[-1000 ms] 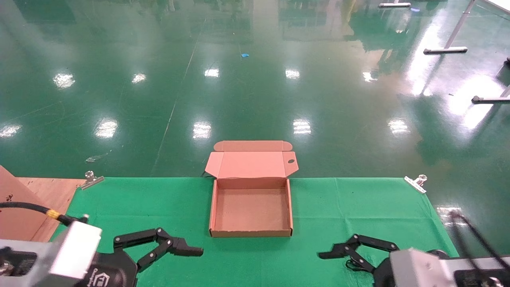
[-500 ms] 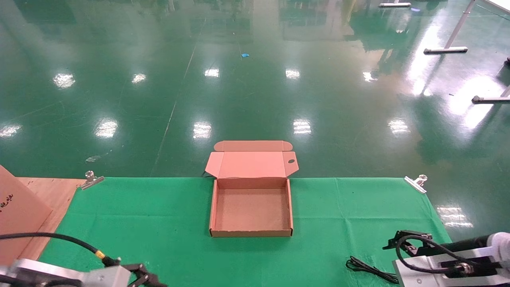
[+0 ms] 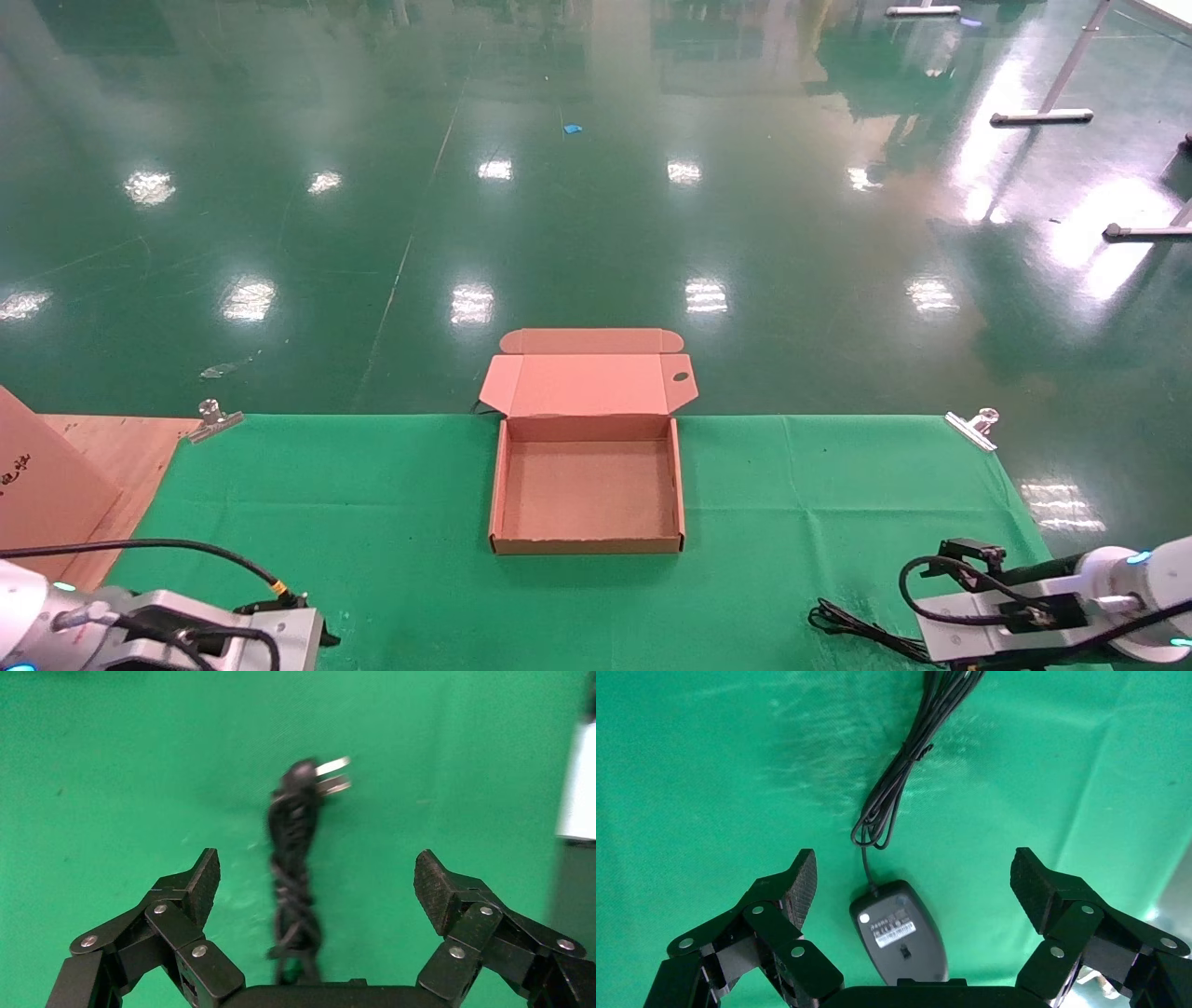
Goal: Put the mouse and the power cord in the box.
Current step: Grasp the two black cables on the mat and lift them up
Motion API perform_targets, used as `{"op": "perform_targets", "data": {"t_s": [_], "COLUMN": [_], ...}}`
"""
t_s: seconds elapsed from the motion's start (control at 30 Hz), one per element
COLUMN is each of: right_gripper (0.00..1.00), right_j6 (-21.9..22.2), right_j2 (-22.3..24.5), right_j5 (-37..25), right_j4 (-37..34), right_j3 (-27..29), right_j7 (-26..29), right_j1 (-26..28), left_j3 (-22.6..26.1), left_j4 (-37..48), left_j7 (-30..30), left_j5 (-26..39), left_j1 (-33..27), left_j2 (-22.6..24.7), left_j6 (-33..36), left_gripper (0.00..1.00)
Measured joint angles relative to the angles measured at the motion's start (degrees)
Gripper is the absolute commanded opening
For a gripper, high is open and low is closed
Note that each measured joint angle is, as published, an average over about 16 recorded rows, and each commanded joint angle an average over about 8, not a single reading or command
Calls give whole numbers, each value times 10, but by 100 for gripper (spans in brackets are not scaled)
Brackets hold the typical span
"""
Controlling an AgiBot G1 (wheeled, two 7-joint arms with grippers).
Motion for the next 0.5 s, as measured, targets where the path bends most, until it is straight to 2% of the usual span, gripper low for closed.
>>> {"op": "perform_targets", "data": {"t_s": [0.5], "right_gripper": [100], "right_j6": [80], "right_j2": [-106], "right_j5": [6], "right_j4": [-253], "right_j3": [-6], "right_j7": [-125], "right_j1": [43], "left_j3": [12], "left_j4": [173], "left_j7": [107], "left_j5": [26], "left_j1": [-4], "left_j2": [66], "left_j6": [-57], "left_gripper": [100]}}
